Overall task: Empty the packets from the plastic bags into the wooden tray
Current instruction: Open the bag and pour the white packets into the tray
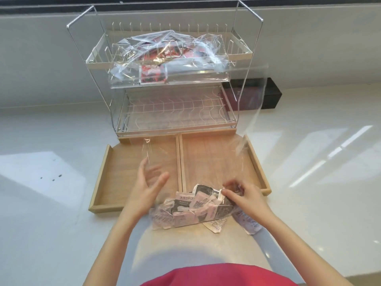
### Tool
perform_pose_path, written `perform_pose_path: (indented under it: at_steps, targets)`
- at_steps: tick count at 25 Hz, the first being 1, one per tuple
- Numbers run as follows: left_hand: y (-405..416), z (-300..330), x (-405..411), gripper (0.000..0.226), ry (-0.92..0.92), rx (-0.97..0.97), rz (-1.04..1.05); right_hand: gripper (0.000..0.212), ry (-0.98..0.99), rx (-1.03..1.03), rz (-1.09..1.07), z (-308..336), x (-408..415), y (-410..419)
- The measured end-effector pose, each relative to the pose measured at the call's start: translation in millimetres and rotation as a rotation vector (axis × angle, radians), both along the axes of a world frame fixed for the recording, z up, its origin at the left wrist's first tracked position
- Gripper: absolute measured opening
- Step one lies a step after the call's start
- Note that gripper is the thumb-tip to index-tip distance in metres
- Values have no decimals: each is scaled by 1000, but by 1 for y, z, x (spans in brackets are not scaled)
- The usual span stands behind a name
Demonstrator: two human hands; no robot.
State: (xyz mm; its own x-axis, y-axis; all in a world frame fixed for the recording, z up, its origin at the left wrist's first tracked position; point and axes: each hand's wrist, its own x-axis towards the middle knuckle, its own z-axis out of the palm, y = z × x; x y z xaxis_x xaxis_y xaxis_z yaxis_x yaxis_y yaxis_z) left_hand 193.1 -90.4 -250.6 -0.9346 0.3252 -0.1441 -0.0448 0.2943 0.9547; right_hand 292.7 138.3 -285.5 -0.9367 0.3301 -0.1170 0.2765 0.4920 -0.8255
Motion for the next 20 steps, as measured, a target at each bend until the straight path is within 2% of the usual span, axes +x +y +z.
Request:
perform_pose_path:
  at_steps: [2,3,6,9,12,16,18,20]
  targets:
    - [-9,-18,17,108,-46,-129,-83,9,-2,27,-8,2,-3,-3]
    - [-15,-24,24,117,-41,-186,-123,11,0,34,-16,2,-5,-5]
    - [-21,-34,31,99,13,-308,-204,31,2,65,-61,3,-9,-9]
    - [-16,-36,28,74,163,-440,-216,24,-4,85,-61,-2,-11,-10]
    - [-9,-27,23,33,200,-383,-157,14,-31,26,-79,0,-12,-9]
    - [-5,-6,-1,35,274,-259,-73,8,-46,-246,-129,25,-23,-8]
    - [2,-4,-12,42,233,-224,-17,9,21,-236,-149,31,-33,-7]
    - [10,-14,-16,59,114,-231,26,26,32,-117,-150,27,-40,-8]
